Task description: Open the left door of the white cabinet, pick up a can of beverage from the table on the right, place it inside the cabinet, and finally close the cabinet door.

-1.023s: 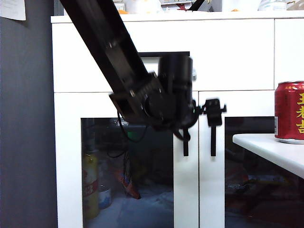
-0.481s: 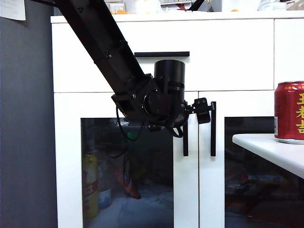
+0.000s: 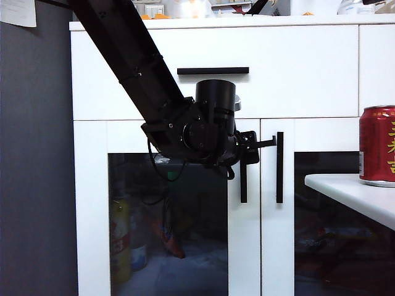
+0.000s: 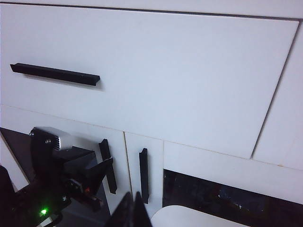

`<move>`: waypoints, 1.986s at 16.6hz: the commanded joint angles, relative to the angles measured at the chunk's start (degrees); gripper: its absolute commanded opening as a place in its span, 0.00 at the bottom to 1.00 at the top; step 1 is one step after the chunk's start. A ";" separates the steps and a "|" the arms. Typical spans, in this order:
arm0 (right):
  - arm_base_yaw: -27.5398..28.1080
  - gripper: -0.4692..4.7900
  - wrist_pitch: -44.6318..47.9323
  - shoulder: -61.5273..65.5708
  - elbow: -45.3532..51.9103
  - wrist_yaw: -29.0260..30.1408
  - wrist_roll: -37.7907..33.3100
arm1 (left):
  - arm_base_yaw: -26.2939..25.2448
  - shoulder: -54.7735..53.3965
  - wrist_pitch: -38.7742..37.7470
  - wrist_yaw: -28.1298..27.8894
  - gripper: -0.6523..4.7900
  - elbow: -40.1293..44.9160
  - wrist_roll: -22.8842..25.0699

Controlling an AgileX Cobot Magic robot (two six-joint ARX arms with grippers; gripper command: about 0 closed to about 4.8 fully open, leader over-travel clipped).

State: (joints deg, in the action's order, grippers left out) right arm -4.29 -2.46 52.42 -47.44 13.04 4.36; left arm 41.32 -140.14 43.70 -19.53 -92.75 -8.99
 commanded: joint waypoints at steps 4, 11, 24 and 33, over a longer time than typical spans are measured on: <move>-0.04 0.08 0.94 -0.15 -0.17 -0.94 0.20 | 1.70 0.07 -1.77 0.31 1.00 -0.46 -2.03; -0.02 0.08 1.03 -0.17 -0.17 -1.79 2.12 | 3.30 0.28 -3.41 -6.27 1.00 -0.48 -2.19; -0.04 0.08 1.29 -0.15 -0.17 -1.79 2.12 | -0.70 0.20 1.11 4.79 0.33 -0.90 -1.99; -0.04 0.08 1.20 0.20 -0.20 -1.75 1.64 | -0.46 0.17 1.44 9.31 0.11 -0.90 -1.99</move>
State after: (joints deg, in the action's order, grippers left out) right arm -4.32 -2.07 52.80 -47.42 11.35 6.31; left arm 40.23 -140.14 43.72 -12.78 -92.90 -8.78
